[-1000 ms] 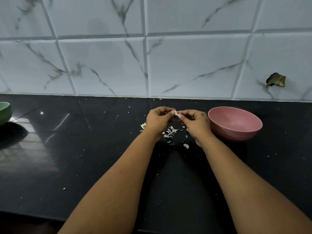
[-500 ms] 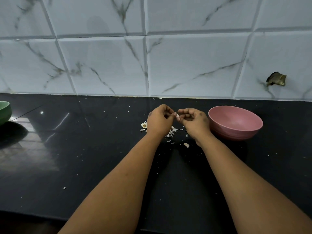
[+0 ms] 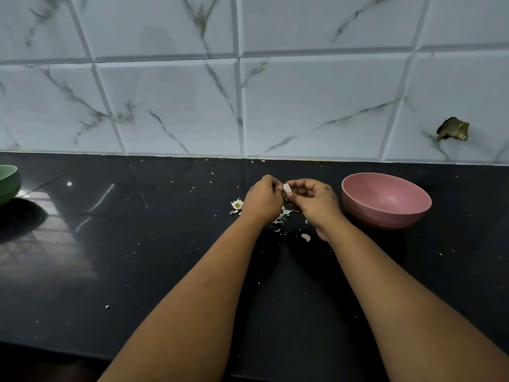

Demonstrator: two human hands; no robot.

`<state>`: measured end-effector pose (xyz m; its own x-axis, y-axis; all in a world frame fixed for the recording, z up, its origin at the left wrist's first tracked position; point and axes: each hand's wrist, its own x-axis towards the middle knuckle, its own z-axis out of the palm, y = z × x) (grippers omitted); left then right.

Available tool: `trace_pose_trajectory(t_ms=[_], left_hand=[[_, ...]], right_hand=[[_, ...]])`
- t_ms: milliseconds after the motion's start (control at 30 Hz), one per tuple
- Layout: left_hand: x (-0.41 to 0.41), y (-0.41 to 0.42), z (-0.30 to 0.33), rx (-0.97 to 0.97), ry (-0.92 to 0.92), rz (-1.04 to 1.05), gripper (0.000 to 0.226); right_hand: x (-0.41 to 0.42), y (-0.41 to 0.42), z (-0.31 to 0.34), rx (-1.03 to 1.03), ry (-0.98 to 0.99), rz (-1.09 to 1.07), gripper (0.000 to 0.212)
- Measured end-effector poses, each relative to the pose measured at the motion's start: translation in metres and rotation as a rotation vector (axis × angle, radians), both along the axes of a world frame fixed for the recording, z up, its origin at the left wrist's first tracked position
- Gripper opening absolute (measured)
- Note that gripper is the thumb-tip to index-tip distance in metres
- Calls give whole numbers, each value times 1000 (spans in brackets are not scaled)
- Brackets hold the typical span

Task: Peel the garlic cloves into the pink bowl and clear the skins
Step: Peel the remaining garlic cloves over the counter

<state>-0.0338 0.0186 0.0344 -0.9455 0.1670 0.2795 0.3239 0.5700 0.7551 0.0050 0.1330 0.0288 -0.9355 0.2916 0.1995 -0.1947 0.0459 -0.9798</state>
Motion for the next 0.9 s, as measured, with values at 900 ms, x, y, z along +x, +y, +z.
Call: trace_pose_trajectory(t_ms=[900], left_hand=[[1, -6, 0, 102, 23, 115, 24]], right_hand=[[-4, 6, -5, 142, -30, -161, 11]])
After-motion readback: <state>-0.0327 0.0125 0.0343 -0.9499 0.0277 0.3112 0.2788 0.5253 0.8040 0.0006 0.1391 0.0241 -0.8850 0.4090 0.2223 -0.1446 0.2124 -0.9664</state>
